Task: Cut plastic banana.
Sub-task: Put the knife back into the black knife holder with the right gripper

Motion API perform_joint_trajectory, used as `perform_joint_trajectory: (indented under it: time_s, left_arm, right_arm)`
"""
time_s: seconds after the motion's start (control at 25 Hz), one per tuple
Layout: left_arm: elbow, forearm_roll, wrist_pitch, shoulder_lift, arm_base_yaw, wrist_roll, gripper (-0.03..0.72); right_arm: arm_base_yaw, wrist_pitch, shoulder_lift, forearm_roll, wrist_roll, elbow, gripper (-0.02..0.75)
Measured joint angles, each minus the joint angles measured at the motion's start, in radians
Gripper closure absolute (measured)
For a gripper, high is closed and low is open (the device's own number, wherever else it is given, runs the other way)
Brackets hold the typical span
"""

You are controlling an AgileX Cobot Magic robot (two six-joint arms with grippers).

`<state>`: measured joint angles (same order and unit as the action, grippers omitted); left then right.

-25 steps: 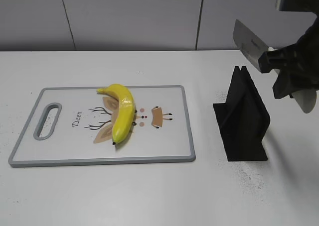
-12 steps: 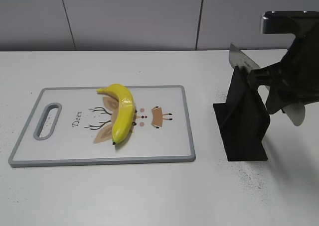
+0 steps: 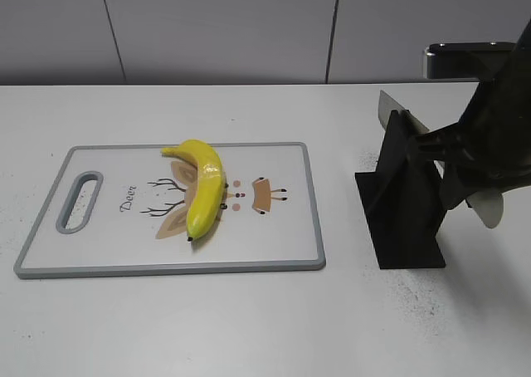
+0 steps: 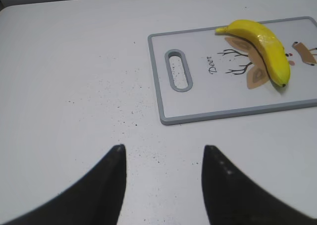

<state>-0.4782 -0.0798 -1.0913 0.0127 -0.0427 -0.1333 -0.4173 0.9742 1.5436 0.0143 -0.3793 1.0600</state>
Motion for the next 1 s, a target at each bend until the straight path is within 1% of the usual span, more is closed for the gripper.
perform_joint_trajectory:
  time_s: [0.08,0.12,0.2,0.36,0.44,0.48,0.64,0.84,0.92,1.0]
  left_arm:
    - [0.0,0.0,0.0,0.0,0.0,0.0,0.219]
    - [0.0,0.0,0.0,0.0,0.0,0.0,0.218]
    - [0.0,0.0,0.0,0.0,0.0,0.0,0.223]
    - [0.0,0.0,0.0,0.0,0.0,0.0,0.227]
    - [0.0,0.0,0.0,0.0,0.0,0.0,0.229]
    - [0.0,0.0,0.0,0.0,0.0,0.0,0.228]
    - [0.0,0.0,0.0,0.0,0.0,0.0,0.23]
    - [0.0,0.0,0.0,0.0,0.0,0.0,0.221]
    - [0.0,0.0,0.0,0.0,0.0,0.0,0.189]
    - [0.0,0.0,0.0,0.0,0.0,0.0,0.124]
  right_arm:
    - [0.0,0.0,0.0,0.0,0.002,0.0,0.571]
    - [0.0,0.003,0.0,0.0,0.003,0.0,0.556]
    - [0.0,0.017,0.0,0.003,0.008,0.0,0.472]
    - [0.0,0.023,0.0,0.034,0.05,0.0,0.248]
    - [0.0,0.023,0.0,0.069,0.084,0.0,0.174]
    - [0.0,0.024,0.0,0.083,0.096,0.0,0.153]
    - [0.0,0.025,-0.038,0.108,0.152,0.0,0.134]
    - [0.0,0.027,-0.199,0.109,0.246,0.0,0.134]
    - [0.0,0.028,-0.279,0.109,0.274,0.0,0.134]
    - [0.0,0.028,-0.372,0.109,0.314,0.0,0.138]
